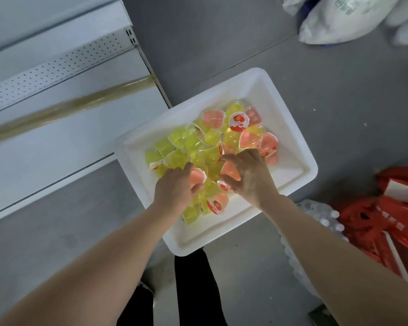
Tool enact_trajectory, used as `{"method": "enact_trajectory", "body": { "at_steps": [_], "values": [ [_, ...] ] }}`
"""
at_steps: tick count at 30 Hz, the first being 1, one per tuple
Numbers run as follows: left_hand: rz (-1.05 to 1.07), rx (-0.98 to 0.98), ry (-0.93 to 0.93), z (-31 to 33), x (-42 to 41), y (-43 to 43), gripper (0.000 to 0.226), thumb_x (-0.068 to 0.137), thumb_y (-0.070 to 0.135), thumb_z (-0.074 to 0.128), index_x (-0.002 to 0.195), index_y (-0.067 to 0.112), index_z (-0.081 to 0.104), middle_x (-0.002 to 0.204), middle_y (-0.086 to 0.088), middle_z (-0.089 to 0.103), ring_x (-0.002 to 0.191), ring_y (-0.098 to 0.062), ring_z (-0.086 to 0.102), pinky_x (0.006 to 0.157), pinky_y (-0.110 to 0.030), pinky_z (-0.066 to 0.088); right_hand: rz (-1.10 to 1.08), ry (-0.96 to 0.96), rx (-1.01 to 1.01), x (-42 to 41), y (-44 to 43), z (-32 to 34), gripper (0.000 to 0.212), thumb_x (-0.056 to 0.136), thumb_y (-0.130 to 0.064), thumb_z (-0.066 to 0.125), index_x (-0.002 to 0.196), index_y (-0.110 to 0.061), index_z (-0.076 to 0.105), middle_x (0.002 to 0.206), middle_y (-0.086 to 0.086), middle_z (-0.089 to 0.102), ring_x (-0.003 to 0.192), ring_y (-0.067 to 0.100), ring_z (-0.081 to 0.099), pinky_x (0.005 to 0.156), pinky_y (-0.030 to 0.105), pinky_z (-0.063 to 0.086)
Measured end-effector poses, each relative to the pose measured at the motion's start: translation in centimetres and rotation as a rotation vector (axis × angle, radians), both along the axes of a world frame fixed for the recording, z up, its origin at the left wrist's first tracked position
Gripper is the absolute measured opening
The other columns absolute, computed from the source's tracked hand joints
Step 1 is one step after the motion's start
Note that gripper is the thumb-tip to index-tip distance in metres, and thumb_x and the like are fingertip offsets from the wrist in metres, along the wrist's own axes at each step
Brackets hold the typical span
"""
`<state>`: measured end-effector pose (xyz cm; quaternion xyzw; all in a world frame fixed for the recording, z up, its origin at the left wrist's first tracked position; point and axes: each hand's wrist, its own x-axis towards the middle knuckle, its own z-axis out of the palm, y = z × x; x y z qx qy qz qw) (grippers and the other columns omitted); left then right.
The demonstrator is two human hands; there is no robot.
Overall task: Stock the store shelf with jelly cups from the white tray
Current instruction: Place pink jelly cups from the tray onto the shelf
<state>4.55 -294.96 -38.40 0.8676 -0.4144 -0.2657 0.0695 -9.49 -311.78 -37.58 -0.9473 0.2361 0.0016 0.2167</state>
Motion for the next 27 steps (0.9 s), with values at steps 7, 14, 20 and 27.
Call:
{"method": "enact_trajectory", "body": {
  "at_steps": [7, 14, 20, 27],
  "values": [
    [-0.048, 0.084, 0.156, -0.2, 0.4, 0.6, 0.049, 0.096, 0.027, 0.055, 0.141, 0.028, 0.036, 0.105, -0.009, 0.063, 0.097, -0.03, 0.063, 0.075, -0.037, 0.047, -0.07, 0.034, -0.025, -0.1, -0.9, 1.0, 0.03, 0.075, -0.036, 0.069, 0.094, -0.017, 0.057, 0.086, 0.004, 0.061, 0.095, 0.033, 0.053, 0.081, 0.048, 0.045],
    [0.117, -0.001, 0.306, 4.2, 0.9, 3.5, 0.041, 0.098, 0.03, 0.054, 0.135, 0.031, 0.039, 0.114, -0.013, 0.047, 0.093, -0.035, 0.06, 0.074, -0.036, 0.046, -0.096, -0.015, -0.081, 0.4, 2.0, 5.9, 0.03, 0.075, -0.038, 0.069, 0.09, -0.015, 0.057, 0.085, 0.004, 0.062, 0.094, 0.032, 0.053, 0.08, 0.044, 0.045],
    [0.224, -0.204, 0.391, 12.1, 2.8, 8.1, 0.039, 0.09, 0.019, 0.064, 0.123, 0.019, 0.044, 0.111, -0.008, 0.059, 0.086, -0.025, 0.056, 0.069, -0.03, 0.04, -0.163, -0.086, -0.081, 2.6, 7.5, 13.2, 0.035, 0.075, -0.038, 0.073, 0.096, -0.015, 0.058, 0.092, 0.004, 0.063, 0.099, 0.032, 0.051, 0.083, 0.047, 0.043],
    [0.25, -0.406, 0.306, 22.0, 5.6, 16.4, 0.028, 0.086, 0.034, 0.066, 0.099, 0.037, 0.041, 0.103, -0.004, 0.063, 0.082, -0.025, 0.064, 0.076, -0.04, 0.053, -0.088, -0.219, -0.211, 6.5, 15.3, 23.0, 0.03, 0.078, -0.038, 0.071, 0.092, -0.015, 0.057, 0.089, 0.004, 0.064, 0.095, 0.03, 0.053, 0.081, 0.042, 0.043]
  ]
}}
